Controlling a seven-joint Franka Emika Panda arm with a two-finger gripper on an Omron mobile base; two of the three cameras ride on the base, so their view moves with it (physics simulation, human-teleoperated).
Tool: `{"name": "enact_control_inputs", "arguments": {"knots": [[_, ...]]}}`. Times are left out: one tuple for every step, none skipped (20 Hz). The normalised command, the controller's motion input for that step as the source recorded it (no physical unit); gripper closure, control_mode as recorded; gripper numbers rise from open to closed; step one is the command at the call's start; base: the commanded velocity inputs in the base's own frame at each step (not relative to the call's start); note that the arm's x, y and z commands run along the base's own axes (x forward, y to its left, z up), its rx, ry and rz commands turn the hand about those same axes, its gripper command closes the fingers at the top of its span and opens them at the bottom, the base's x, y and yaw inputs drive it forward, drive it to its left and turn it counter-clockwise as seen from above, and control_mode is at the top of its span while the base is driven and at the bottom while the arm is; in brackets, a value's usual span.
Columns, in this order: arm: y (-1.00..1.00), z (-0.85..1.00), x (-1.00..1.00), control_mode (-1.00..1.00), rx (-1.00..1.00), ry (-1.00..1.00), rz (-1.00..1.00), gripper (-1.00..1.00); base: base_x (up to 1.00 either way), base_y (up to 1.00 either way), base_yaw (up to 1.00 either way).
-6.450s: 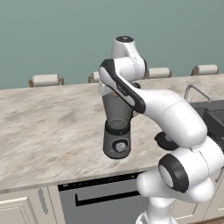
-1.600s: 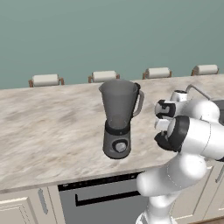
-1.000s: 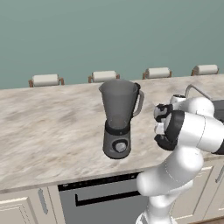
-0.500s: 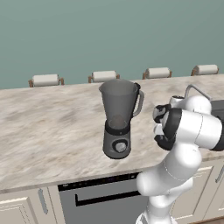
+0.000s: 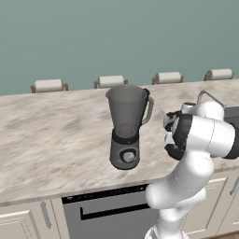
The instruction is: Open the blender lid, put the peach in the blender, close the lid, and start the blender.
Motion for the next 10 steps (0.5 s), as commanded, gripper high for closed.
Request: {"name": "enact_control_inputs", "arguments": {"knots": [[0.09,-0.19,0.0,-1.0,0.0,0.0,0.0,1.0,0.0,0.0,0.0],[0.09,-0.16,0.0,-1.0,0.0,0.0,0.0,1.0,0.0,0.0,0.0],[0.1,-0.09,0.0,-1.0,0.0,0.0,0.0,1.0,0.0,0.0,0.0],[0.11,-0.01,0.0,-1.0,0.0,0.0,0.0,1.0,0.0,0.0,0.0],[0.13,0.0,0.0,-1.0,0.0,0.0,0.0,1.0,0.0,0.0,0.0],[0.16,0.0,0.0,-1.0,0.0,0.0,0.0,1.0,0.0,0.0,0.0],[0.19,0.0,0.0,-1.0,0.0,0.0,0.0,1.0,0.0,0.0,0.0],[0.16,0.03,0.0,-1.0,0.0,0.0,0.0,1.0,0.0,0.0,0.0],[0.1,0.25,0.0,-1.0,0.0,0.0,0.0,1.0,0.0,0.0,0.0],[0.09,0.41,0.0,-1.0,0.0,0.0,0.0,1.0,0.0,0.0,0.0]]}}
